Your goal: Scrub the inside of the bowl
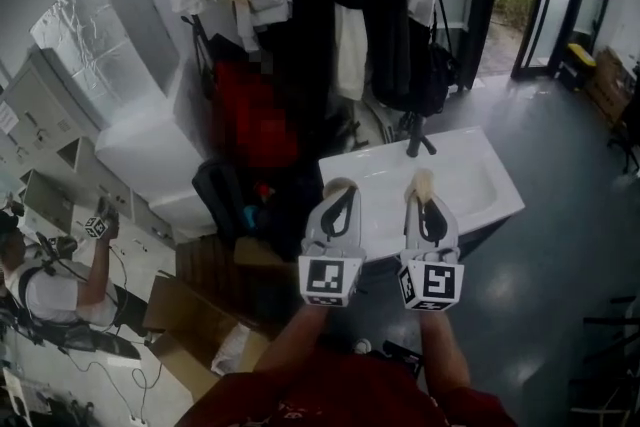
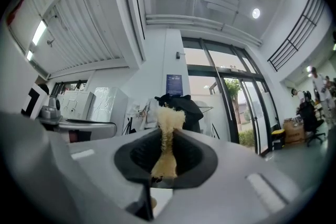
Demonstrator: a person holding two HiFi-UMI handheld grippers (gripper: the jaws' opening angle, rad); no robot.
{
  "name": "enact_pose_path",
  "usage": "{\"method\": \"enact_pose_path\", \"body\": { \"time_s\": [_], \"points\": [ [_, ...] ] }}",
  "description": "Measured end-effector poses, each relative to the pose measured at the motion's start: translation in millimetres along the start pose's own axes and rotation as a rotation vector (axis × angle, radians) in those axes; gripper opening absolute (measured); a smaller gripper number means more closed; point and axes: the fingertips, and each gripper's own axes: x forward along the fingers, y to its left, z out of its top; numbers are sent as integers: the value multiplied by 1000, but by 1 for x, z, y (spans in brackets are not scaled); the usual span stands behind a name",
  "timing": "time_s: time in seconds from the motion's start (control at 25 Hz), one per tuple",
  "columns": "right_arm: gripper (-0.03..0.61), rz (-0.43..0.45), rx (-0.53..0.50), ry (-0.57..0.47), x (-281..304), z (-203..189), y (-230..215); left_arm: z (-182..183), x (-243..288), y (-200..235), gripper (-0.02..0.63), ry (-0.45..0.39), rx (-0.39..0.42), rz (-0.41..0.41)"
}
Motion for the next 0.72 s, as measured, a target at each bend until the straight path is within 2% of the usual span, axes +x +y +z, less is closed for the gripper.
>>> {"method": "enact_pose_path", "body": {
  "time_s": [0.28,0.72],
  "points": [
    [49,-1,9,6,27,-16,-6,-16,24,16,6,11,6,0],
    [49,25,-33,6,115,-33,17,-25,89,78,6,-34,-4,-5]
  ]
}}
